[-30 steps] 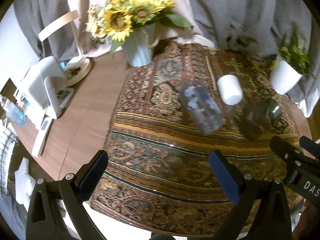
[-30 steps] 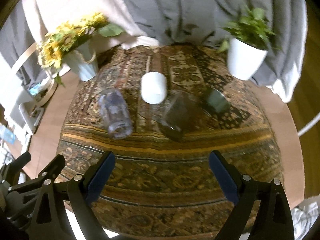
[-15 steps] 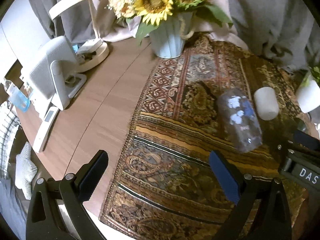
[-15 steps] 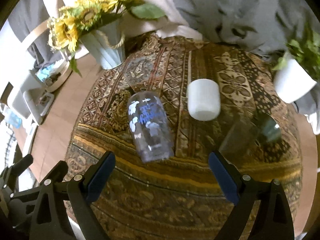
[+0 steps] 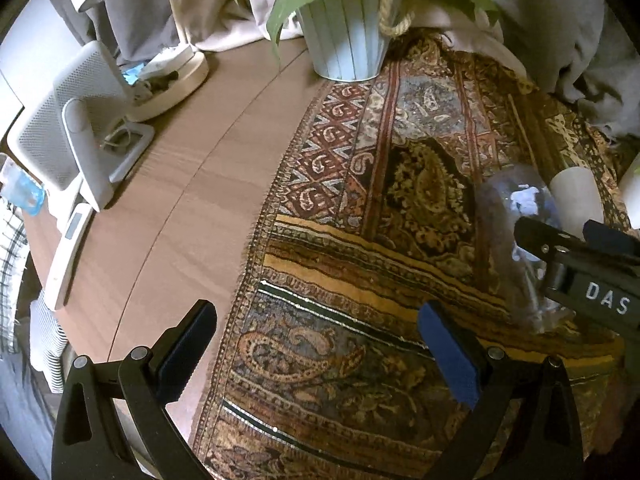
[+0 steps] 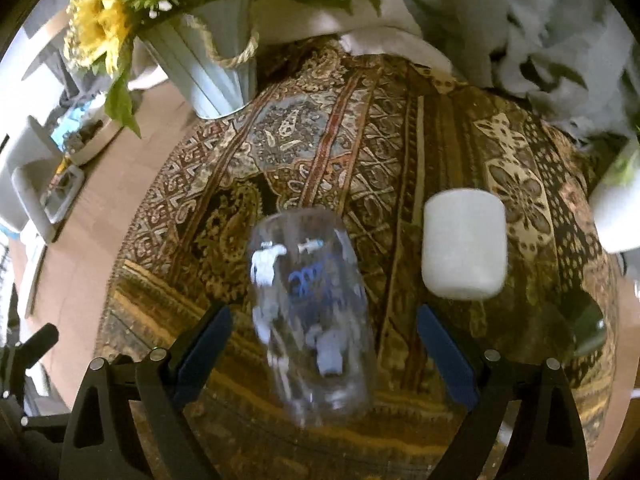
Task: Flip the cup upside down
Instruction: 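Move the right gripper to the clear printed glass jar lying on its side, then close the right gripper around the jar's body and lift it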
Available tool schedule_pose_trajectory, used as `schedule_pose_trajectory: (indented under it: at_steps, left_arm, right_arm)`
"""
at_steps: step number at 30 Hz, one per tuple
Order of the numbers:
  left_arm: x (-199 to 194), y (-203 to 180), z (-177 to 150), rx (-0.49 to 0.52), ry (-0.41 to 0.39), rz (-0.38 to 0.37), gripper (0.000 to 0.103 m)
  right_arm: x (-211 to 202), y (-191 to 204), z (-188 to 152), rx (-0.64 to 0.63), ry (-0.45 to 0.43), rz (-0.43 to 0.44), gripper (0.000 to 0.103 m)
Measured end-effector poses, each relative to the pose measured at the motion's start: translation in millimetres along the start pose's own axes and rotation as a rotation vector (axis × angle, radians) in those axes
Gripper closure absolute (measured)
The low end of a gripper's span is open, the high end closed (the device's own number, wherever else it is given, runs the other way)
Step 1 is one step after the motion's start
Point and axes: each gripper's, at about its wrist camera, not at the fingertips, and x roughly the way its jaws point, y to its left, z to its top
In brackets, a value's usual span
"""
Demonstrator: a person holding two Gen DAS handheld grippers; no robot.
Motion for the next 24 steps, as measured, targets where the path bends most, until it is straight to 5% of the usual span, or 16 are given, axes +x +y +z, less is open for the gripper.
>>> schedule_pose_trajectory:
  at_steps: [8,12,24]
  left_arm:
    - [12,4,3,-0.02,0.013,0.007,0.0]
    - [12,5,2,-0.026,0.013,0.015,0.0]
    - [-15,-6,-18,-0.022,-0.01,0.012,0.0]
  right_arm:
    - [23,9,6,-0.032,0.053,0.004,0.016]
    - [28,10,4,-0.039,0.06,0.015,0.029]
    - [-4,11,-20,-0.123,0.018,0.033,0.03]
